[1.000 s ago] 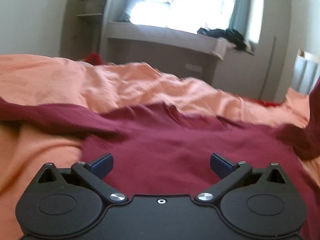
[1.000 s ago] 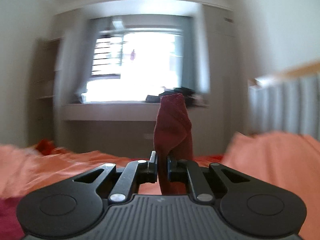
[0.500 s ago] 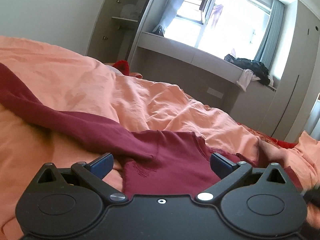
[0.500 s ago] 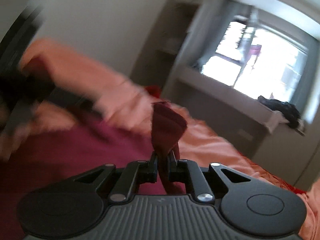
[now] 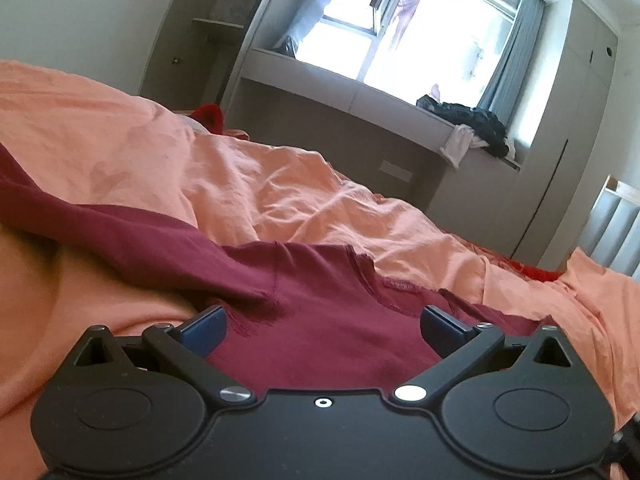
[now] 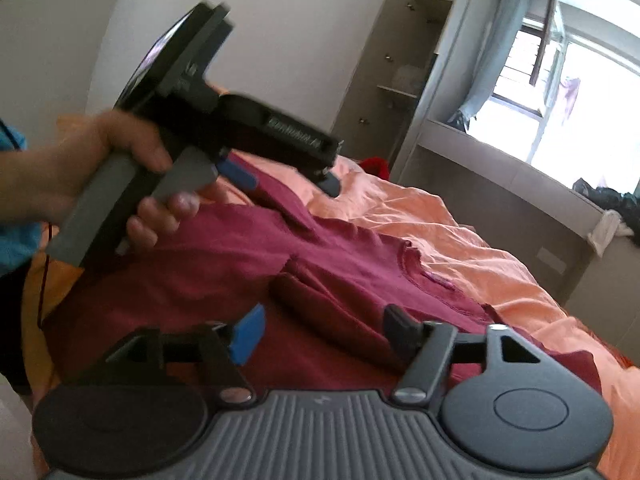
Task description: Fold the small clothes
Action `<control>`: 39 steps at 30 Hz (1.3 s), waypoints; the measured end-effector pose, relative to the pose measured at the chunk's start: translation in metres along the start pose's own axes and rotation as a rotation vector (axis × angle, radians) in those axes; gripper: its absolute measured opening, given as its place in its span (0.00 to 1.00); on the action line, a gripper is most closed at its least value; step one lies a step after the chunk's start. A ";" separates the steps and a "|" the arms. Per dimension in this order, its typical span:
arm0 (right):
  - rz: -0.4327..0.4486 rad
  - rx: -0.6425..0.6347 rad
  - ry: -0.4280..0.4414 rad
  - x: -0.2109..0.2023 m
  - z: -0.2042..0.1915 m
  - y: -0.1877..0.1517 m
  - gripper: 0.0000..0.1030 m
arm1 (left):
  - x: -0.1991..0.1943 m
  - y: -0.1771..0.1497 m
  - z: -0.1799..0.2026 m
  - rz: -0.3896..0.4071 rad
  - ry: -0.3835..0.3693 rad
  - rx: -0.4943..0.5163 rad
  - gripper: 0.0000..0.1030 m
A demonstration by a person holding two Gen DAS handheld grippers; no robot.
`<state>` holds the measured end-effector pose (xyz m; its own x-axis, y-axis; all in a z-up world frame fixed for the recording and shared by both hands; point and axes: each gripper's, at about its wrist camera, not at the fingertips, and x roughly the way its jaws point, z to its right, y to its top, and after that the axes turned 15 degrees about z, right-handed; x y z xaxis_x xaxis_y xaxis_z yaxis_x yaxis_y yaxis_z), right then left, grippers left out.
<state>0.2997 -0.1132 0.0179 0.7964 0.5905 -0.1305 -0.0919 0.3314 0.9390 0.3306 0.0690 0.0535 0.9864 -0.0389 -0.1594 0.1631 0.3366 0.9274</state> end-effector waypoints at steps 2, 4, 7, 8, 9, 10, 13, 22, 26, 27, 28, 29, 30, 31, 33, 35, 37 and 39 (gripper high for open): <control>0.007 0.030 -0.011 -0.006 0.010 0.002 0.79 | 0.001 -0.004 0.003 -0.016 -0.019 0.012 1.00; 0.011 0.096 -0.021 -0.008 0.023 0.001 0.80 | 0.002 -0.007 0.007 -0.026 -0.036 0.031 1.00; 0.007 0.246 -0.059 -0.005 0.050 -0.002 0.79 | 0.003 -0.011 0.012 -0.029 -0.035 0.056 1.00; 0.005 0.292 -0.078 -0.005 0.058 -0.003 0.79 | 0.003 -0.012 0.013 -0.030 -0.034 0.059 1.00; -0.004 0.336 -0.113 -0.004 0.066 -0.004 0.79 | 0.004 -0.012 0.012 -0.033 -0.034 0.060 1.00; -0.019 0.365 -0.163 -0.001 0.073 -0.005 0.80 | 0.004 -0.013 0.013 -0.037 -0.034 0.062 1.00; -0.083 0.349 -0.262 0.011 0.085 -0.007 0.80 | 0.006 -0.015 0.014 -0.055 -0.042 0.070 1.00; -0.202 0.152 -0.192 -0.007 0.063 -0.023 0.84 | 0.002 -0.024 0.028 -0.078 -0.105 0.133 1.00; -0.086 0.184 -0.237 -0.039 0.074 -0.030 0.90 | 0.001 -0.035 0.039 -0.110 -0.155 0.191 1.00; -0.066 0.211 -0.272 -0.048 0.081 -0.031 0.91 | 0.000 -0.038 0.041 -0.112 -0.165 0.208 1.00; -0.049 0.254 -0.312 -0.055 0.093 -0.035 0.93 | -0.001 -0.041 0.044 -0.112 -0.173 0.225 1.00; -0.037 0.302 -0.345 -0.061 0.104 -0.039 0.93 | -0.003 -0.044 0.047 -0.113 -0.182 0.249 1.00; -0.018 0.363 -0.384 -0.066 0.120 -0.046 0.93 | -0.004 -0.048 0.050 -0.117 -0.190 0.273 1.00; 0.002 0.411 -0.417 -0.070 0.133 -0.053 0.93 | -0.004 -0.051 0.053 -0.125 -0.196 0.294 1.00; 0.048 0.513 -0.494 -0.076 0.161 -0.072 0.93 | -0.006 -0.060 0.058 -0.146 -0.215 0.333 1.00; 0.067 0.646 -0.545 -0.076 0.190 -0.092 0.93 | -0.009 -0.067 0.060 -0.138 -0.209 0.365 1.00; 0.086 0.743 -0.565 -0.072 0.214 -0.107 0.92 | -0.014 -0.071 0.060 -0.112 -0.206 0.385 1.00; 0.105 0.787 -0.560 -0.064 0.234 -0.116 0.92 | -0.014 -0.071 0.060 -0.108 -0.207 0.385 1.00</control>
<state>0.3992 -0.3614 -0.0079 0.9948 0.0859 -0.0543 0.0850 -0.4106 0.9079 0.3058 -0.0108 0.0098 0.9397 -0.2552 -0.2277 0.2216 -0.0527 0.9737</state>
